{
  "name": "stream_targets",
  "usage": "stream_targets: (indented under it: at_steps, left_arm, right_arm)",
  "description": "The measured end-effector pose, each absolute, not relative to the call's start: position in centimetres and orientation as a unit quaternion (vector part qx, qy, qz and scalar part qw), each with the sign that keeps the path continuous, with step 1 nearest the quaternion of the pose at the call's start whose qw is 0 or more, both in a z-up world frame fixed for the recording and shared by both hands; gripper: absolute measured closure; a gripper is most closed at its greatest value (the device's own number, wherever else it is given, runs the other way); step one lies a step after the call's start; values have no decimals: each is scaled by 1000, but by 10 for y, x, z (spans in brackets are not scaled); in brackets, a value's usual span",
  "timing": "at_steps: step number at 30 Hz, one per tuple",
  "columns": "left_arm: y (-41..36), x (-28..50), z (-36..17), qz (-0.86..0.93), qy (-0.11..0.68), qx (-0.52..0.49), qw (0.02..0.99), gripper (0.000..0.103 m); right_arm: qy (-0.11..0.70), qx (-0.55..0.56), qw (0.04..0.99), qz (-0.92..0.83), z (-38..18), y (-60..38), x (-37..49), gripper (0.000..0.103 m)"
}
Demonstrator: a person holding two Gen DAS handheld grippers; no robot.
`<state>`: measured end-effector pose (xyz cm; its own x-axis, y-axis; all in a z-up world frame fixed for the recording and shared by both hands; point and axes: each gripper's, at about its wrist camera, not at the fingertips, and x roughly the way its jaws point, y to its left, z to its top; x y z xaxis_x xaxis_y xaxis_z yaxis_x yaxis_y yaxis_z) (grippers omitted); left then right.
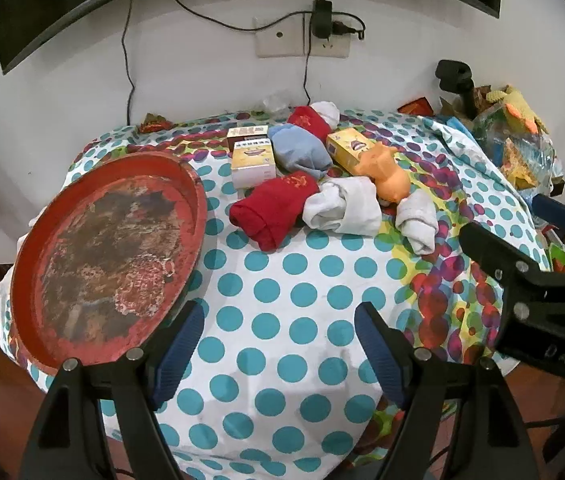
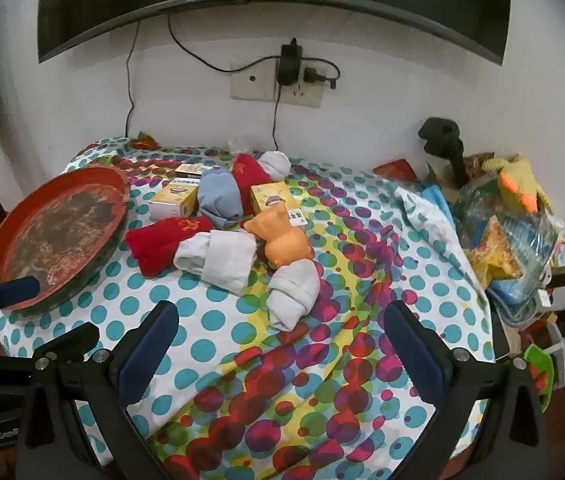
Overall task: Organize objects
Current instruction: 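Move the left gripper toward the white sock on the table, then grasp the white sock with the left gripper while the right gripper grasps another white sock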
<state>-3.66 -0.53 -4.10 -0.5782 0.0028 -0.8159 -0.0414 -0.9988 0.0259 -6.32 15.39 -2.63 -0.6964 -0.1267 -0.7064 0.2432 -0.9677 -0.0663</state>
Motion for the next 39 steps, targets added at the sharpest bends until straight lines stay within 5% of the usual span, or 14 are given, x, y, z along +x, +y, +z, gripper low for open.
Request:
stream_targets:
  at_steps: [10,25,29,39]
  left_arm:
    - [9,-57,-63,879,38,-475,34,23]
    - [23,-96,-91,872,51,-480,78,23]
    - [28,-106,-96,872,55,-476,102,23]
    - [33,-130,-95,869,60,-465,158,23]
  right_arm:
    - [62,413,131,-899,-63,165,-91,23]
    - [54,449,141,-881,-107,170,-149,23]
    - [48,457,145,-876,-116,170,-160,37]
    - [39,453,167,-875,-127,169,-171,52]
